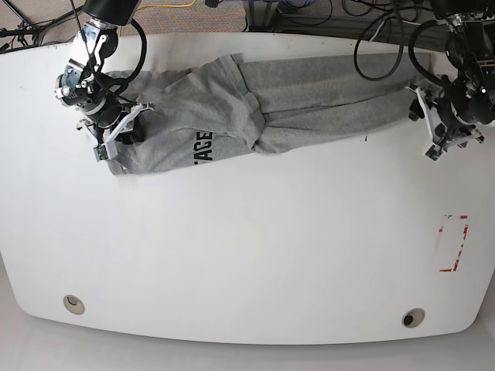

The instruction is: Fold the T-shirt properly

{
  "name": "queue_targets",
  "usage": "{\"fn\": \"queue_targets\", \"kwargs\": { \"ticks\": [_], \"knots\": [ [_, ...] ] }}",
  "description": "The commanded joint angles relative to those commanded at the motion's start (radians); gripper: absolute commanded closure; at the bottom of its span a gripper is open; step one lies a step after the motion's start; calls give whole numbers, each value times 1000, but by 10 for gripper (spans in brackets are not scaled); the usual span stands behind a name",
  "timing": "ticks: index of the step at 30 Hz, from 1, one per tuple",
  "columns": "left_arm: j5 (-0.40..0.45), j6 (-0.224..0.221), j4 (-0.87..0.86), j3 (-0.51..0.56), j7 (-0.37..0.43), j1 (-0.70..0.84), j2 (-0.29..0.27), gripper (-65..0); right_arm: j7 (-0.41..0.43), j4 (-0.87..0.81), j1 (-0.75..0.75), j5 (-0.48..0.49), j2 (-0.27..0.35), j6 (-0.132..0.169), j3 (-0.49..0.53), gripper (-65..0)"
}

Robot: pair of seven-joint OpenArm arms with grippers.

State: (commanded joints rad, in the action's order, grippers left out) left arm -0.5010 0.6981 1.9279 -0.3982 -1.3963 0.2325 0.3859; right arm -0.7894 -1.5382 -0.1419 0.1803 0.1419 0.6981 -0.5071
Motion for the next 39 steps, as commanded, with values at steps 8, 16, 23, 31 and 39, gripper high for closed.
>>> {"fn": "queue_targets", "kwargs": {
  "ticks": [8, 16, 23, 31, 39],
  "knots": [
    [32, 0, -58, -3, 0, 60, -69, -329, 0, 0, 0, 0, 0, 0, 0, -122],
    [89, 0, -190, -2, 33, 84, -84, -143, 0, -3, 0, 2, 0, 0, 0, -122],
    [161, 0, -307, 0, 38, -8, -69, -139, 0, -5, 0, 2, 0, 0, 0, -122],
    [210, 0, -471, 100, 110, -172, -35, -139, 0, -2, 0, 2, 0, 0, 0, -122],
    [229, 0, -608, 190, 159, -290, -26, -139, 0, 0, 20, 2, 0, 0, 0, -122]
  ]
}}
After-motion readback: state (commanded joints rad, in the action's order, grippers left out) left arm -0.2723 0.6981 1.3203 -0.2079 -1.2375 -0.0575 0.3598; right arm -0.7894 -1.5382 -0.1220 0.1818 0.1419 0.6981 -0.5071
